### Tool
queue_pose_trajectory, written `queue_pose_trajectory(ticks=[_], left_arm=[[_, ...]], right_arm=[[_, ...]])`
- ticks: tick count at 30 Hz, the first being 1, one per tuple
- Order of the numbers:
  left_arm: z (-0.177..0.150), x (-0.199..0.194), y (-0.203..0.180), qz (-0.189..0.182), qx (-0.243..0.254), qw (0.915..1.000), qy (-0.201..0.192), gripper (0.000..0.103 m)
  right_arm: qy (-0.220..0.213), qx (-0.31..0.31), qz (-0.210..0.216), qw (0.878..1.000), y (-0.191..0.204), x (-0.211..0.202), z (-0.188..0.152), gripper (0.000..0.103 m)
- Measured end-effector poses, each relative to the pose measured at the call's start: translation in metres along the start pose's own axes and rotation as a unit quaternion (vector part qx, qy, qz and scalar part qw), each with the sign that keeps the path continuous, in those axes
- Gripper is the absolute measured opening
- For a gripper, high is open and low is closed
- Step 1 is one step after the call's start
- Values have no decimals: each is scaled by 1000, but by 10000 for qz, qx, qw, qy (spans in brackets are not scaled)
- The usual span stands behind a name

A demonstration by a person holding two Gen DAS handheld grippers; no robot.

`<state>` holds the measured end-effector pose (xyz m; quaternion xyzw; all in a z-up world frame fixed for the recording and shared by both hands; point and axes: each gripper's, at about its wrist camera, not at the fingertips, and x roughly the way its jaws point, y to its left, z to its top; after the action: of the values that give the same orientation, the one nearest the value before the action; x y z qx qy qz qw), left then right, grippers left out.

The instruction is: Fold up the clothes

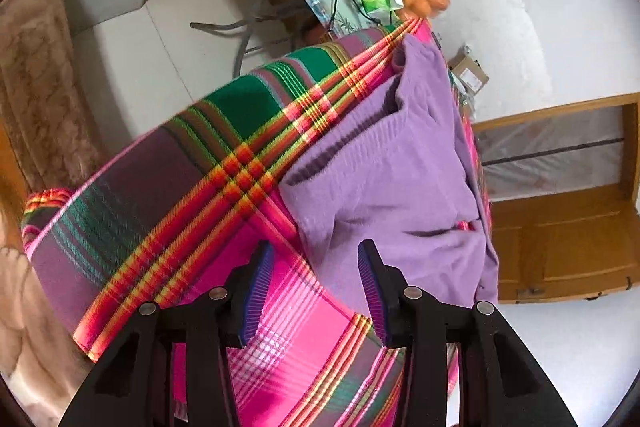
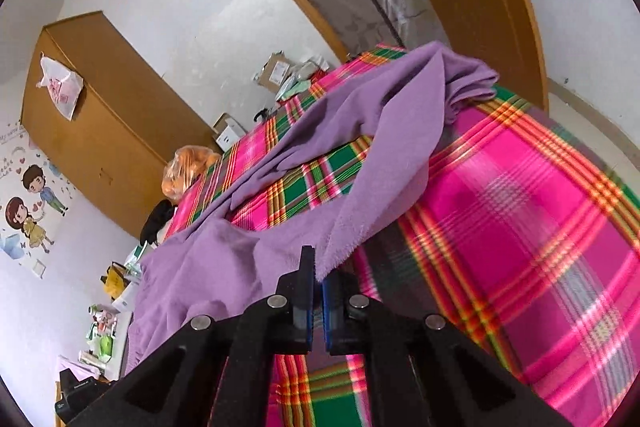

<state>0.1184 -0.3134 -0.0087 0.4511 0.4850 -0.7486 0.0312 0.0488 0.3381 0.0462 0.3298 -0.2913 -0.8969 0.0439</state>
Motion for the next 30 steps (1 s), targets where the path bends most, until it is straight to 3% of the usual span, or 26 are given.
queue_pose_trajectory(ticks=[18, 26, 30], left_arm=[[15, 1, 4, -126, -272, 9986, -434, 45], [17, 1, 3, -131, -251, 9988, -391, 45], [19, 1, 6, -196, -359, 9984, -391, 45]], right_arm=[[-394, 410, -344, 9978, -36, -38, -9, 3], [-52, 442, -862, 9953, -51, -20, -25, 3], [-32, 455, -873, 9951, -55, -19, -28, 3]])
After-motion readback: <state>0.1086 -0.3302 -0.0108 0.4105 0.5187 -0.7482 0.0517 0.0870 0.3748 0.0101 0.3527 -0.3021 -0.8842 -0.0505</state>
